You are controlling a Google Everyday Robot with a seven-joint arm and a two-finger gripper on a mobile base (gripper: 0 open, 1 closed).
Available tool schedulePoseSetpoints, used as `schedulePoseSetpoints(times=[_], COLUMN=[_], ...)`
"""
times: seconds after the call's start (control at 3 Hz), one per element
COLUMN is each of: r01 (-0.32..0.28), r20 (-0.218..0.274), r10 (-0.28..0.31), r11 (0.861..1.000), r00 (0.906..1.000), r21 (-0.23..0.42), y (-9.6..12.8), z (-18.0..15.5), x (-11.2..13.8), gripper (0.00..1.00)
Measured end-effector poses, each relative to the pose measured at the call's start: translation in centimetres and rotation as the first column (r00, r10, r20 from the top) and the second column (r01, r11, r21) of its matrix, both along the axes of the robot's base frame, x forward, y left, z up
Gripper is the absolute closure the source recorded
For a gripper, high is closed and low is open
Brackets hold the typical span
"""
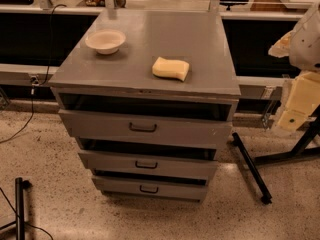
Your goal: Open top drawer
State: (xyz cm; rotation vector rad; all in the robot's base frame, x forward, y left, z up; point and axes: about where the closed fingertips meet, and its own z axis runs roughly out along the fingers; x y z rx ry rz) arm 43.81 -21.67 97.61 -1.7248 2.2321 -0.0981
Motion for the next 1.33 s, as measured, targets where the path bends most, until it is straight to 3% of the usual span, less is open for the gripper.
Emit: schedulePoseSetpoints(times=[0.33, 0.67, 1.0, 1.33], r01=[0.000, -0.038, -0.151, -0.257], r20=[0.000, -0.051, -0.094, -0.040], r10=[0.000, 0.036, 0.150, 0.260], r11=[1.000, 0.999, 0.989, 0.964], r00=[1.0000, 0.9980, 0.9842, 0.9648], r21=[0.000, -0.026, 0.006, 0.060], y=[0.0, 1.1, 3.2, 5.1], z=[0.0, -1.8, -6.4, -10.8], x=[0.0, 1.1, 2.5, 3.2], gripper=[0.00, 0.00, 0.00, 0.00])
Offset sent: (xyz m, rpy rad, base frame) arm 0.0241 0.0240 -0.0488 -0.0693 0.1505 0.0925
